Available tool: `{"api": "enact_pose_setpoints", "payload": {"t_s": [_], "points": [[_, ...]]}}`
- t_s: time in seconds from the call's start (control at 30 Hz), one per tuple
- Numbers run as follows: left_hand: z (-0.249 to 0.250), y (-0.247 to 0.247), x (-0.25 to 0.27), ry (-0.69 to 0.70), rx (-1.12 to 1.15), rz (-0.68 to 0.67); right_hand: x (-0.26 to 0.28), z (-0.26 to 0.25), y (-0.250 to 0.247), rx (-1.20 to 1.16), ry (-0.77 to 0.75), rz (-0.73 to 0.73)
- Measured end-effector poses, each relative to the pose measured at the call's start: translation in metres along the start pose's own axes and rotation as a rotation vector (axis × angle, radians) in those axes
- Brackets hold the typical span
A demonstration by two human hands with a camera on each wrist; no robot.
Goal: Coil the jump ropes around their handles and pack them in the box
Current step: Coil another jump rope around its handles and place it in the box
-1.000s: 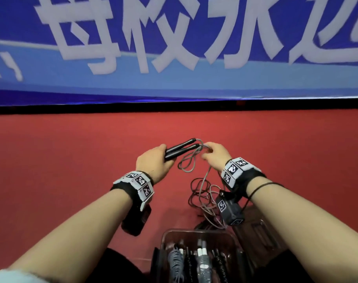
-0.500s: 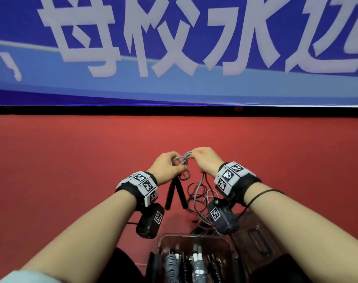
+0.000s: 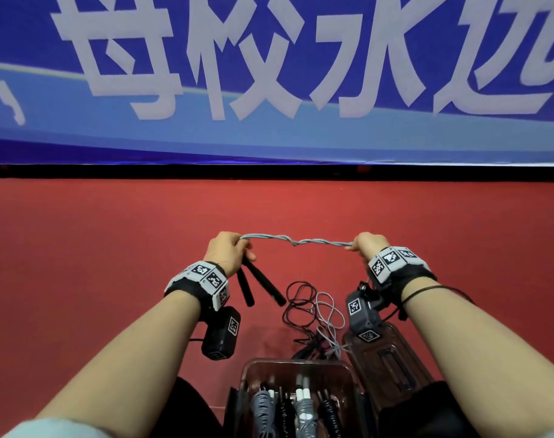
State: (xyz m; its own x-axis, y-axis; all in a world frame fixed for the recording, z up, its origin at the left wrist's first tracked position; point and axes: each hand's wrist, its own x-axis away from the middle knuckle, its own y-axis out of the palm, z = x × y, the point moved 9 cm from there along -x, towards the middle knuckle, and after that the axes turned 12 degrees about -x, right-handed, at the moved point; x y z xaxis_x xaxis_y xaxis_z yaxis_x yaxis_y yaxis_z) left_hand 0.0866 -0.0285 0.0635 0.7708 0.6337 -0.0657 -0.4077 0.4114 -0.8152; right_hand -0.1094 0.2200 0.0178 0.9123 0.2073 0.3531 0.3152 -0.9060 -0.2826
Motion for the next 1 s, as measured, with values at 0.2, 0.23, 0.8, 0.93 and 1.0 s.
{"api": "enact_pose_setpoints", "payload": {"t_s": [0.2, 0.23, 0.8, 0.93, 1.0], "points": [[0.011, 0.001, 0.001, 0.002, 0.083, 0.085, 0.017, 0.001, 0.021, 0.426, -0.118, -0.058], [0.018, 0.005, 0.001, 0.049, 0.076, 0.063, 0.021, -0.001, 0.028, 0.453, -0.165, -0.08], [0.038, 0.019, 0.007, 0.176, 0.181, -0.037, 0.045, -0.015, 0.092, 0.173, -0.329, -0.375], [0.022, 0.015, 0.005, 0.077, 0.014, -0.03, 0.042, -0.015, 0.087, -0.221, -0.17, -0.362], [0.015, 0.016, 0.006, 0.03, -0.076, -0.058, 0.045, -0.018, 0.087, -0.319, -0.14, -0.371]]}}
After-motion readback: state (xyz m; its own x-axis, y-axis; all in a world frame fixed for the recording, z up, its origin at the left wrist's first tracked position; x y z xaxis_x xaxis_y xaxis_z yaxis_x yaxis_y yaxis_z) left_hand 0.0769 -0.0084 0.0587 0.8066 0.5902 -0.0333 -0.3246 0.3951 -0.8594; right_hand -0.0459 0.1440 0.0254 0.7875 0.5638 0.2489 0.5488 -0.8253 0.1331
